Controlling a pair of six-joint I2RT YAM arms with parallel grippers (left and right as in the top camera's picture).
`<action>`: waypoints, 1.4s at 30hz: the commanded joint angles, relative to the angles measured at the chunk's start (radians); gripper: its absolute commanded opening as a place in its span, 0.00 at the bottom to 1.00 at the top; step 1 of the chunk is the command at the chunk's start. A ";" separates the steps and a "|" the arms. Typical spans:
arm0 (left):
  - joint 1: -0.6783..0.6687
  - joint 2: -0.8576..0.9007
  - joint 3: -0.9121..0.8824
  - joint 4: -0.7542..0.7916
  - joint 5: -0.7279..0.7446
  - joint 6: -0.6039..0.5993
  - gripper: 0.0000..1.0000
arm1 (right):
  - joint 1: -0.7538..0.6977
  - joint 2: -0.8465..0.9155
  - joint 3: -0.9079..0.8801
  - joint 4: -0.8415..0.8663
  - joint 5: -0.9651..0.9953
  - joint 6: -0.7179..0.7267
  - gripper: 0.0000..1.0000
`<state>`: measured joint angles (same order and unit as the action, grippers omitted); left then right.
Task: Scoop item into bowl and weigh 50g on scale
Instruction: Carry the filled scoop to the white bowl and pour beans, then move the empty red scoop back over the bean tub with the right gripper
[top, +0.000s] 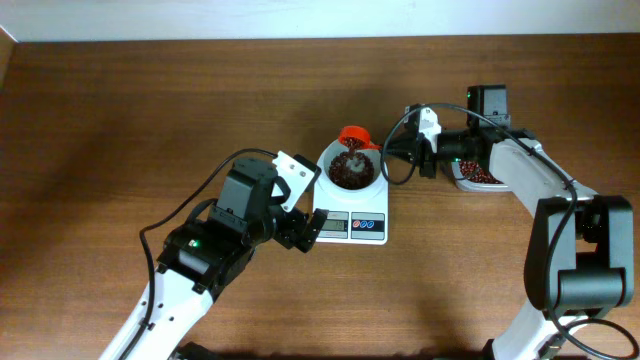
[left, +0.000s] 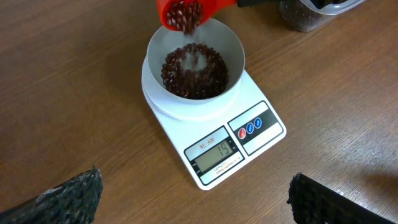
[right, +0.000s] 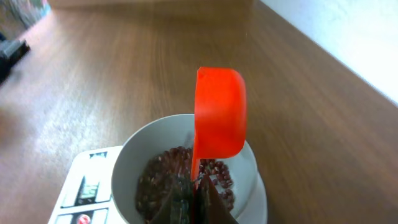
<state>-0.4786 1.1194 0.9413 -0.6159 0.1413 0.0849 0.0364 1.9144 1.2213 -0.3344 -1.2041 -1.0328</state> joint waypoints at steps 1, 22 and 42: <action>-0.005 -0.001 -0.006 0.002 -0.004 -0.009 0.99 | 0.009 0.005 0.021 0.014 -0.009 -0.123 0.04; -0.005 -0.001 -0.006 0.002 -0.004 -0.009 0.99 | -0.057 -0.240 0.039 0.061 0.199 0.787 0.04; -0.005 -0.001 -0.006 0.002 -0.004 -0.009 0.99 | -0.259 -0.427 0.101 -0.547 0.869 0.770 0.04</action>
<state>-0.4786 1.1194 0.9409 -0.6163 0.1413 0.0849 -0.2218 1.5116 1.2930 -0.8543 -0.4870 -0.2142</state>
